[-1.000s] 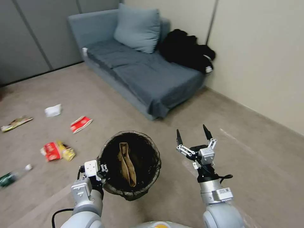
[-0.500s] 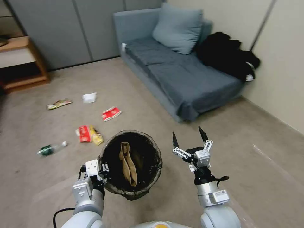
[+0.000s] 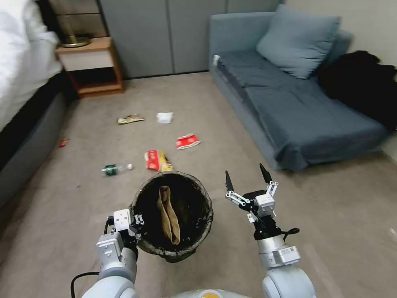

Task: Pick up the trash bin, then pick up the garbage from the floor and place it into the trash bin.

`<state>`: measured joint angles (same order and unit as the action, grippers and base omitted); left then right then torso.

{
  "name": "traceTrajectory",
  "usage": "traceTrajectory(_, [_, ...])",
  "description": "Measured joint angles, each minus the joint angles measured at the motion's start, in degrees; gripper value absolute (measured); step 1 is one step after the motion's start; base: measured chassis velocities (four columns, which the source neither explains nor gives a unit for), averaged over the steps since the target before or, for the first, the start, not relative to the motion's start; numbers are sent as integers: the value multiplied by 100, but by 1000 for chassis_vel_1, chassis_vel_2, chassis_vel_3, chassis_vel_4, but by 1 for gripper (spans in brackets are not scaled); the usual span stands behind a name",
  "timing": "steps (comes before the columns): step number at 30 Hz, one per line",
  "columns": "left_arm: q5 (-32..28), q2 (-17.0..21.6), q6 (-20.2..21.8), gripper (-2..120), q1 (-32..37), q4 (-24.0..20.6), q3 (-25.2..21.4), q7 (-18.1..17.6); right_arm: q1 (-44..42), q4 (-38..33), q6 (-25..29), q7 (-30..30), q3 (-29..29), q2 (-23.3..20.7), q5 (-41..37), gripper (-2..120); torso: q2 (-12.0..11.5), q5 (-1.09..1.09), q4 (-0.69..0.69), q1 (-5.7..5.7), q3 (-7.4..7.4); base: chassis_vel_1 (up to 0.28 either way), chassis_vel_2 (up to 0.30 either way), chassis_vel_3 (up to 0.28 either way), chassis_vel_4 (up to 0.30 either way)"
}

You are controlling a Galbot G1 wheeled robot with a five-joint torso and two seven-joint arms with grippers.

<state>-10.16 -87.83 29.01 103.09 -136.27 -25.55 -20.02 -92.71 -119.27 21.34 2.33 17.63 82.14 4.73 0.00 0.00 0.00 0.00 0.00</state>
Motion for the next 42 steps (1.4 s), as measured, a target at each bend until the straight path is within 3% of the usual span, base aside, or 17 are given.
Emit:
traceTrajectory(13, [24, 3, -14, 1, -18, 2, -27, 16, 2, -16, 0, -25, -4, 16, -1, 100, 0, 0, 0, 0, 0, 126, 127, 134, 129])
traceTrajectory(20, [261, 17, -257, 1, -64, 154, -82, 147, -9, -14, 30, -65, -29, 34, 2, 100, 0, 0, 1, 0, 0, 95, 87, 101, 86])
traceTrajectory(42, [433, 15, -566, 1, -158, 273, -41, 394, -33, -55, 32, -84, -1, 94, -26, 100, 0, 0, 0, 0, 0, 3, 3, 5, 4])
